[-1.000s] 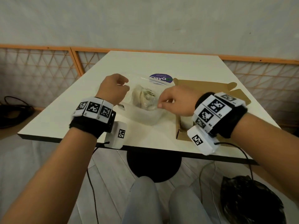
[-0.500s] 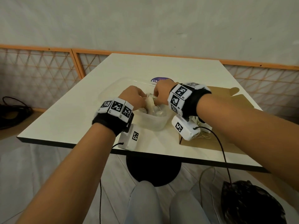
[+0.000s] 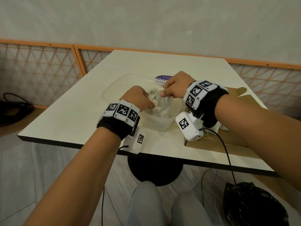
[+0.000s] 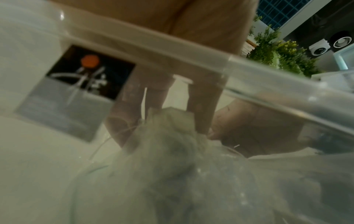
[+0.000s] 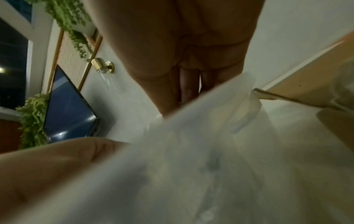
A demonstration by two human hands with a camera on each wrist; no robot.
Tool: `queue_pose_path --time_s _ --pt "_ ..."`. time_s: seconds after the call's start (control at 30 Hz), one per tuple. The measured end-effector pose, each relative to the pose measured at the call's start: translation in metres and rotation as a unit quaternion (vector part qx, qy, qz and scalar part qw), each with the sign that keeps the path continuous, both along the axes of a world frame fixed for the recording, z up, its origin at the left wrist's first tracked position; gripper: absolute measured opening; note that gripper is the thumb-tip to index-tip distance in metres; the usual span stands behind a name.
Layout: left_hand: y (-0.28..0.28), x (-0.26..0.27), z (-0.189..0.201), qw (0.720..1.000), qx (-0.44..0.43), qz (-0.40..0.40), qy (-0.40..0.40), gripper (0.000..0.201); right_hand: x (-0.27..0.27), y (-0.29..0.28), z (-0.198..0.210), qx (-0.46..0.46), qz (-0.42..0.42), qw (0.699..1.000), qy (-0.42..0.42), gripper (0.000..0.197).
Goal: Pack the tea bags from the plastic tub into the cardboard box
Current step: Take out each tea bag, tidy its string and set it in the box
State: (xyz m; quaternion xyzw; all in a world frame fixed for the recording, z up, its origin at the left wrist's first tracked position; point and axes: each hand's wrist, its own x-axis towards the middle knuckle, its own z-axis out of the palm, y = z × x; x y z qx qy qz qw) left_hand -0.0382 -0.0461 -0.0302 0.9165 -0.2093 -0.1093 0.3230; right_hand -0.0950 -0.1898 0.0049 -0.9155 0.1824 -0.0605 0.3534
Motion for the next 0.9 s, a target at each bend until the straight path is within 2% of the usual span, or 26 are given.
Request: queue_pose_path --time_s 0.1,0.17,0.27,0.37,0.43,0.6,0.73,0.8,0.9 --pt "0.002 0.0 -0.001 1.0 0.008 -0.003 0.0 0.025 0.0 -0.002 0.002 0.103 -0.034 0.993 -0.041 0.016" --pt "0.002 0.001 -0.003 1.0 0.016 -0.007 -0.002 0.024 -0.001 -0.004 0.008 0.186 -0.061 0.978 -0.076 0.01" --pt "0.0 0.001 -0.001 1.0 0.023 -0.014 -0.016 0.026 -0.002 -0.009 0.014 0.225 -0.068 0.966 -0.107 0.017" --pt "-0.002 0.002 0.0 0.999 -0.001 -0.02 -0.043 0.055 -0.006 -0.012 0.014 0.215 -0.056 0.971 -0.087 0.015" --pt "-0.001 0.001 0.001 0.998 -0.009 -0.024 -0.052 0.064 -0.009 -0.013 0.013 0.234 -0.056 0.967 -0.087 0.014" --pt "-0.002 0.0 -0.002 0.998 0.026 -0.022 -0.062 0.044 -0.02 -0.022 0.018 0.304 -0.075 0.943 -0.115 0.006" --pt "-0.007 -0.002 0.002 0.996 0.014 -0.046 -0.08 0.056 -0.025 -0.028 0.019 0.301 -0.08 0.943 -0.116 0.007" --pt "-0.012 -0.004 0.003 0.994 0.029 -0.069 -0.074 0.046 -0.026 -0.03 0.021 0.309 -0.084 0.94 -0.119 0.006" --pt "-0.016 -0.003 -0.002 0.994 0.054 -0.078 -0.053 0.021 -0.028 -0.037 0.028 0.34 -0.088 0.927 -0.135 0.008"
